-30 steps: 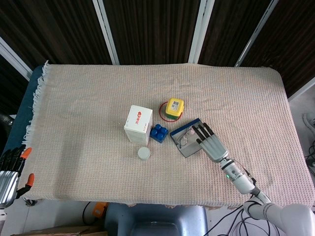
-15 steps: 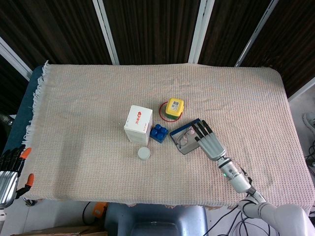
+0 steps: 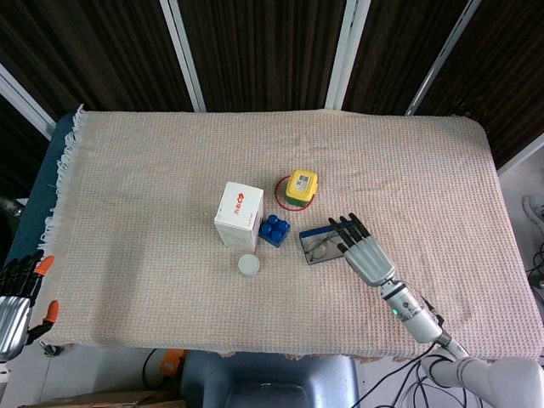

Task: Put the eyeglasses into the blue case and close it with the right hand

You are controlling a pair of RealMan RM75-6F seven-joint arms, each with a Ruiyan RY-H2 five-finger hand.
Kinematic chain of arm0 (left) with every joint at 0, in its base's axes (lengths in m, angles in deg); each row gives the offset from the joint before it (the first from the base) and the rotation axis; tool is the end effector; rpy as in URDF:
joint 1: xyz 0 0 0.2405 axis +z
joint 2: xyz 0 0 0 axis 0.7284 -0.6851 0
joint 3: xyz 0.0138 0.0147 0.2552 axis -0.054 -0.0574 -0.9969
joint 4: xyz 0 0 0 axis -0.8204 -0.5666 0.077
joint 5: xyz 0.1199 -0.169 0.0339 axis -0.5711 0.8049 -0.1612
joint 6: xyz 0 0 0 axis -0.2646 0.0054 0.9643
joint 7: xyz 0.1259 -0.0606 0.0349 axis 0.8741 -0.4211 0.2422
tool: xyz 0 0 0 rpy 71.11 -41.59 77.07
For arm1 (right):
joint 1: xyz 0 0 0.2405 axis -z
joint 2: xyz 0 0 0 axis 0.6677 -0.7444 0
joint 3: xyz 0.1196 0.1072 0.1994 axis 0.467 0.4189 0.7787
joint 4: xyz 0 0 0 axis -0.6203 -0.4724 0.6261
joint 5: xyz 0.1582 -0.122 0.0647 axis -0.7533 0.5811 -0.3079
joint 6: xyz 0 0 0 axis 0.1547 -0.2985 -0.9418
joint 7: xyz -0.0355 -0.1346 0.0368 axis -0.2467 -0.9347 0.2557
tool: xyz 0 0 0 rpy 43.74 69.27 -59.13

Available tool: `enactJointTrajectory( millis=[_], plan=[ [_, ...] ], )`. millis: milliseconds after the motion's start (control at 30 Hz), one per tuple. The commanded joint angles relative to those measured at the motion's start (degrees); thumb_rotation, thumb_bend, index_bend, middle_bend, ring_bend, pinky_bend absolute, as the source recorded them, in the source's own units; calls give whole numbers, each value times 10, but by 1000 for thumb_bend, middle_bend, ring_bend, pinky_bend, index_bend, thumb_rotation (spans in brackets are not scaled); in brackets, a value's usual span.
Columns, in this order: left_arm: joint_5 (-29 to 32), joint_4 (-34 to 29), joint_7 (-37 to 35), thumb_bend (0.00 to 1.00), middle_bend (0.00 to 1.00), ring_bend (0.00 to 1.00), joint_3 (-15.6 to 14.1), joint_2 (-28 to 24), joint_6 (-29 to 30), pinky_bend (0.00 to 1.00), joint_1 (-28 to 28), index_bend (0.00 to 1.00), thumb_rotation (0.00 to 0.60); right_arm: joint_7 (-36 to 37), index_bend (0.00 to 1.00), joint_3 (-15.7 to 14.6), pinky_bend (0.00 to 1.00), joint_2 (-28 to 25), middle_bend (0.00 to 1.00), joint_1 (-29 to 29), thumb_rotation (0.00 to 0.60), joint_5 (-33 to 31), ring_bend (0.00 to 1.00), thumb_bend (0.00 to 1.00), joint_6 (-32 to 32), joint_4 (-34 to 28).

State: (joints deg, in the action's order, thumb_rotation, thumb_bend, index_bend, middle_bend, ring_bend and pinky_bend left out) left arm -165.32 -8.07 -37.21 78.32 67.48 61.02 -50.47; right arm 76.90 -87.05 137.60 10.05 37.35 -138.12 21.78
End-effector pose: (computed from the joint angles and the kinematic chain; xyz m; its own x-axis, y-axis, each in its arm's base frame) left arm -0.3095 0.1658 0.1683 0.4526 -0.0312 0.8912 0.8863 -0.0939 -0.4534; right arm -0.2525 -0.3168 -0.0142 0.7339 0.1487 0.6628 -0.5275 -0.4900 0.6940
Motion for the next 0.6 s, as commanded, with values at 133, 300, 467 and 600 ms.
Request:
enactJointTrajectory(
  millis=[133, 300, 467, 600],
  plan=[
    [-3, -1, 4, 451, 0, 0, -2, 1, -5, 36, -3, 0, 600, 7, 753, 2, 0, -47, 100, 13, 600, 5, 0, 632, -24, -71],
    [-3, -1, 5, 451, 0, 0, -1, 1, -4, 36, -2, 0, 600, 20, 753, 10, 0, -61, 103, 13, 600, -9, 0, 632, -8, -98],
    [-1, -1, 4, 451, 0, 0, -1, 0, -8, 36, -4, 0, 600, 32, 753, -8, 0, -73, 103, 6, 600, -7, 0, 632, 36, -113],
    [1, 0, 2, 451, 0, 0, -1, 0, -8, 36, -4, 0, 600, 29, 753, -17, 0, -71, 103, 1, 600, 2, 0, 632, 51, -111]
  ],
)
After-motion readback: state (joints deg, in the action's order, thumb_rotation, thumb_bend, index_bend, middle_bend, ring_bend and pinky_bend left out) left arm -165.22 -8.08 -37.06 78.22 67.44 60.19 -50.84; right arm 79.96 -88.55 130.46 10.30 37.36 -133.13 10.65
